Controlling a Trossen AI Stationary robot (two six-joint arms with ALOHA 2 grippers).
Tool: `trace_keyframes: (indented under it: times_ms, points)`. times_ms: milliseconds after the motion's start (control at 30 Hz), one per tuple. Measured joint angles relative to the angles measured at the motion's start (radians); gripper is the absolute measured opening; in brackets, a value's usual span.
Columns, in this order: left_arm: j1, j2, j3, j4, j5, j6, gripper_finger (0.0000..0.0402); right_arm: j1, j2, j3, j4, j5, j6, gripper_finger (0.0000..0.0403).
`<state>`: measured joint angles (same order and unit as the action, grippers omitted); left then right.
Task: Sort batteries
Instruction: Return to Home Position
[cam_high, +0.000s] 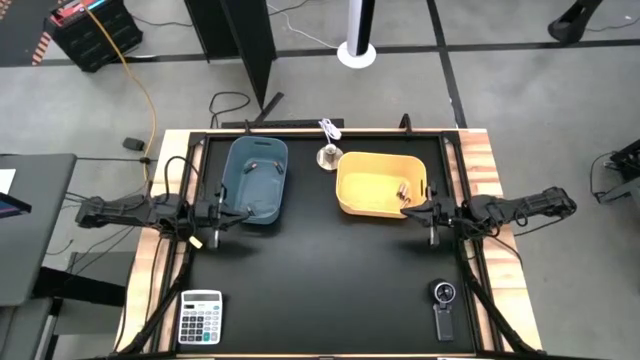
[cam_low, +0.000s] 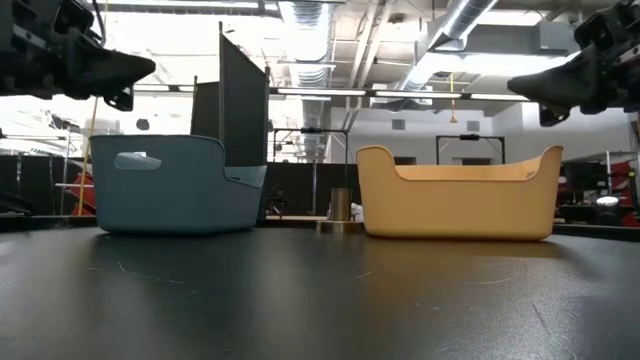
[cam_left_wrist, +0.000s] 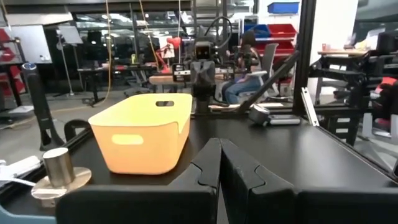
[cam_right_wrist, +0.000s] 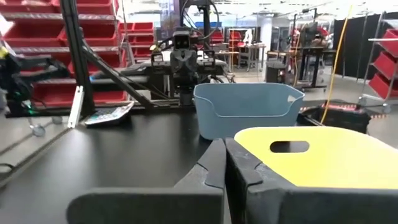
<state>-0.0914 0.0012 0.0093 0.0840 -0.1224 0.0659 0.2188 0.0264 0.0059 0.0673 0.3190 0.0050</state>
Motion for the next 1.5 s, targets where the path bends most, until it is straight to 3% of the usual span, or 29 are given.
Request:
trace_keyframes:
  times_ms: [1500]
  points:
    - [0.0, 0.003, 0.016, -0.07, 0.002, -0.002, 0.0, 0.0, 0.001, -0.002, -0.001, 0.0, 0.022, 0.0022]
